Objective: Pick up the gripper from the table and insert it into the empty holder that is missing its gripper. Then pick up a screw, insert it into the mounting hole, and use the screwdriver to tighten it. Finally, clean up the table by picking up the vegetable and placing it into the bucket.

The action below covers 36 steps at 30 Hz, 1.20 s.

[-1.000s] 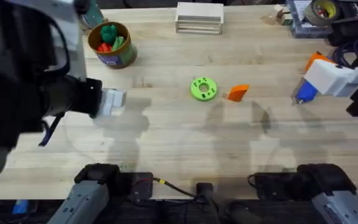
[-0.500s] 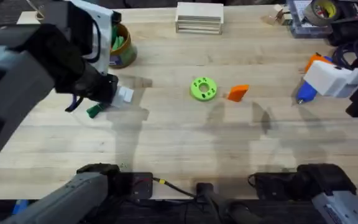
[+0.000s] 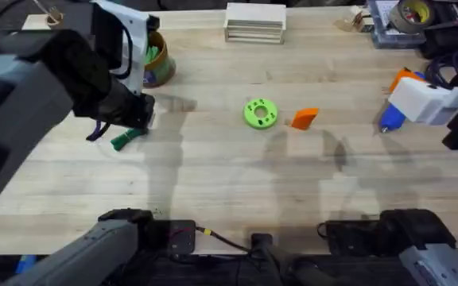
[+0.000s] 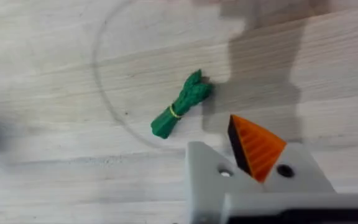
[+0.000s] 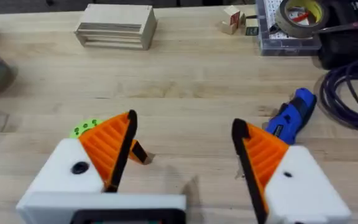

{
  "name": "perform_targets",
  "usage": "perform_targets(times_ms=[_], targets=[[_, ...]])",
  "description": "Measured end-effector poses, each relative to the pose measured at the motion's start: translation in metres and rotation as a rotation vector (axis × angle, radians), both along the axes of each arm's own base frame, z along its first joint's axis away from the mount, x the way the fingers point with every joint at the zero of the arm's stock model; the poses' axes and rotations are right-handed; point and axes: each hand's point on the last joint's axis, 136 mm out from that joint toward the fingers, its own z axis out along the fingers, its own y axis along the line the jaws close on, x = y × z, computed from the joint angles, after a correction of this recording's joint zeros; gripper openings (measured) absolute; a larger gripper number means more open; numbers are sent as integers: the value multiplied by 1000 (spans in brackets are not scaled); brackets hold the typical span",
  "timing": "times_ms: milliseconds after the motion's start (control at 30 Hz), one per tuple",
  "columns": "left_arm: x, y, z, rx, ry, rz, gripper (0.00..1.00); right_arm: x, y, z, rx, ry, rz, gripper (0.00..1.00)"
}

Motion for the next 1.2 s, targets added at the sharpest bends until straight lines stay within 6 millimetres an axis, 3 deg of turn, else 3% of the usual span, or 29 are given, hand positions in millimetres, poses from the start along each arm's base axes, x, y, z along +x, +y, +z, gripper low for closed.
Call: perform_targets(times_ms=[33, 200, 233, 333, 367, 533, 567, 600, 767, 800, 1200], targets=[[0, -3, 5, -6, -21, -15, 86, 0, 0, 0, 0, 0, 0, 991], [-2, -34, 40, -44, -182, -129, 879, 0, 0, 0, 0, 0, 0, 991], [-2, -45, 51, -62, -238, -161, 969, 0, 0, 0, 0, 0, 0, 991], [-3, -73, 81, -121, -385, -254, 992, 0, 0, 0, 0, 0, 0, 991], [-6, -86, 93, -159, -437, -292, 907, 0, 0, 0, 0, 0, 0, 991], [-25, -137, 150, -375, -661, -448, 117, 0, 0, 0, 0, 0, 0, 991], [-29, -143, 159, -414, -693, -464, 31, 0, 0, 0, 0, 0, 0, 991], [-33, -147, 166, -444, -716, -478, 89, 0, 0, 0, 0, 0, 0, 992], [-44, -158, 184, -557, -758, -475, 888, 0, 0, 0, 0, 0, 0, 991], [-45, -159, 185, -569, -758, -466, 965, 0, 0, 0, 0, 0, 0, 991], [-45, -161, 186, -597, -753, -453, 994, 0, 0, 0, 2, 0, -1, 991]])
